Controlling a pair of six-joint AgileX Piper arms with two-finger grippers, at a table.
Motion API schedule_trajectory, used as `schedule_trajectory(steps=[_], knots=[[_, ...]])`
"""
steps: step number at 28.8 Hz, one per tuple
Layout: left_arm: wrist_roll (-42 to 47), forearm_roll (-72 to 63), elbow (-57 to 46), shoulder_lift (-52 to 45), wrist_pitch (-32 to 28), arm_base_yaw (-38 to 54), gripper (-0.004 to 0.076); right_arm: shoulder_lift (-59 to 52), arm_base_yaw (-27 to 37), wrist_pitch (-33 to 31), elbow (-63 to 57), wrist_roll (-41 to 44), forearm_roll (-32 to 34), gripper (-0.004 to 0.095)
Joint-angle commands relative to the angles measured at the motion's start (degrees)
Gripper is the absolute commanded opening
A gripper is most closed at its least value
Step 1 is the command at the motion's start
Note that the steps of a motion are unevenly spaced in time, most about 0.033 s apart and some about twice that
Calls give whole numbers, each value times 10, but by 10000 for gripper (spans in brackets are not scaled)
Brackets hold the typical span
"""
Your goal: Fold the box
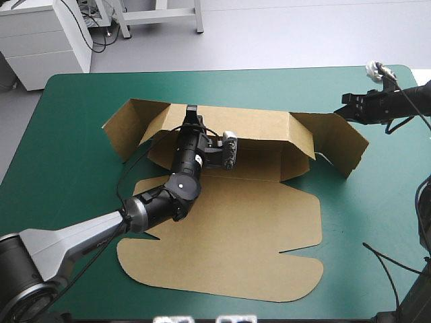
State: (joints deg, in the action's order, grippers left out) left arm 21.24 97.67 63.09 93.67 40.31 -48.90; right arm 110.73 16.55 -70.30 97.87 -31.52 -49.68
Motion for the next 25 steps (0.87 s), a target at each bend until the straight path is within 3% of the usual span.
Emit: schedule_trajectory(steps=[1, 11, 25], knots=[[5, 74, 19, -25, 20, 0, -8, -36, -19, -12, 6, -13, -36, -19], [5, 73, 19, -25, 20, 0, -8, -80, -37, -12, -63, -23, 12, -19], [5, 73, 19, -25, 20, 0, -8, -169, -37, -13, -201, -74, -18, -19]])
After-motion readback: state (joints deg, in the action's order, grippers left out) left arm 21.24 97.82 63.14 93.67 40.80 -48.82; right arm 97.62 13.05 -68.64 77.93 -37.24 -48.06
